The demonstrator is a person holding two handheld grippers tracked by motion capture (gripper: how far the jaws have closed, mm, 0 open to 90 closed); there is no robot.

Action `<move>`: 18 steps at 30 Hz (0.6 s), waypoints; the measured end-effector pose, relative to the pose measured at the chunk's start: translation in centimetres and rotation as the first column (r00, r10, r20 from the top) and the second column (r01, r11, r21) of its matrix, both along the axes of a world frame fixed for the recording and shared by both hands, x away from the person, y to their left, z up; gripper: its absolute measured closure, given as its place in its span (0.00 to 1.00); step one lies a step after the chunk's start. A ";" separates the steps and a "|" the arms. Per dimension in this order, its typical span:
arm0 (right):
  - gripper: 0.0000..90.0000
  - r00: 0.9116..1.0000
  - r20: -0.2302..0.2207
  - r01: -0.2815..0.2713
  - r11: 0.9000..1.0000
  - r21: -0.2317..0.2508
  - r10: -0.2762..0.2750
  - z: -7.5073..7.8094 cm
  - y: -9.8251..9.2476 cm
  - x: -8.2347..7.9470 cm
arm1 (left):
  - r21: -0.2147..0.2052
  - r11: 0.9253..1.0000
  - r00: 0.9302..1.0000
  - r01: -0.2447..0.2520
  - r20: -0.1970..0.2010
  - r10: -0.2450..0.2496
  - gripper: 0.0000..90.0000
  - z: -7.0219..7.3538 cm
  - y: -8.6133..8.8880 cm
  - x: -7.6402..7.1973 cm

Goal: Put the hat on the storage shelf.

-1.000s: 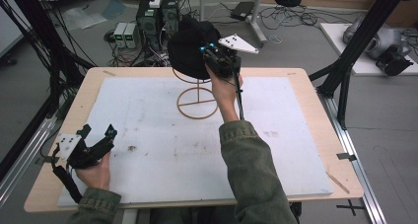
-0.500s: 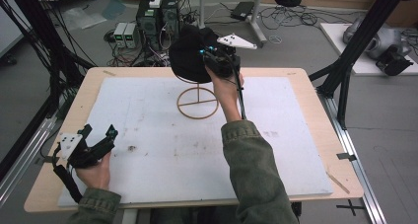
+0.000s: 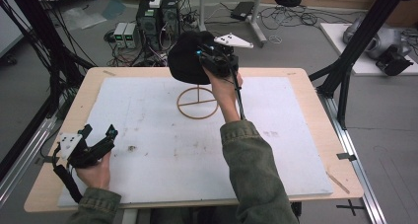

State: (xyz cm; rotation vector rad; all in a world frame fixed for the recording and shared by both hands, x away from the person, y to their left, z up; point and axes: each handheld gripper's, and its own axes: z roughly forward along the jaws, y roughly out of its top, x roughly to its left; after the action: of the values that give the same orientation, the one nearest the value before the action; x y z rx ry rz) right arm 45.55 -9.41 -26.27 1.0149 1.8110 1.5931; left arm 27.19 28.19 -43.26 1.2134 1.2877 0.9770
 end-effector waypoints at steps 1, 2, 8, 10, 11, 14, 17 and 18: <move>0.67 1.000 -0.002 -0.002 1.000 0.000 0.002 0.0 0.0 0.0 | 0.001 1.000 1.000 0.000 -0.001 0.000 0.21 0.0 0.0 0.0; 0.63 1.000 -0.001 0.004 1.000 0.000 -0.004 0.0 0.0 0.0 | 0.001 1.000 1.000 0.001 0.000 -0.001 0.21 0.0 0.0 0.0; 0.51 1.000 0.013 0.008 1.000 0.020 -0.008 0.2 -0.3 -0.2 | -0.008 1.000 1.000 0.001 -0.003 -0.001 0.21 0.0 -0.1 0.0; 0.45 1.000 0.015 0.021 0.999 0.026 -0.022 0.3 -0.4 -0.3 | -0.009 1.000 1.000 0.002 -0.002 -0.002 0.21 0.0 -0.1 0.0; 0.42 0.999 0.018 0.034 0.999 0.034 -0.034 0.4 -0.5 -0.4 | -0.010 1.000 1.000 0.002 -0.002 -0.002 0.21 0.0 -0.1 0.1; 0.34 0.996 0.056 0.064 0.997 0.052 -0.067 0.9 -1.1 -0.9 | -0.017 1.000 1.000 0.001 -0.001 -0.001 0.21 0.0 0.0 0.1; 0.31 0.994 0.060 0.088 0.994 0.061 -0.092 1.2 -1.7 -1.3 | -0.015 1.000 1.000 0.005 -0.005 -0.005 0.21 0.0 -0.1 0.1; 0.29 0.993 0.063 0.094 0.994 0.064 -0.098 1.3 -1.9 -1.4 | -0.016 1.000 1.000 0.007 -0.002 -0.007 0.21 0.0 -0.1 0.1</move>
State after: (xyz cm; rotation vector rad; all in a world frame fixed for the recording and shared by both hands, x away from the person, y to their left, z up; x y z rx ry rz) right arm 44.20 -11.28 -25.00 1.0483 1.6542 1.6122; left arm 27.28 28.06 -43.26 1.2067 1.2898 0.9588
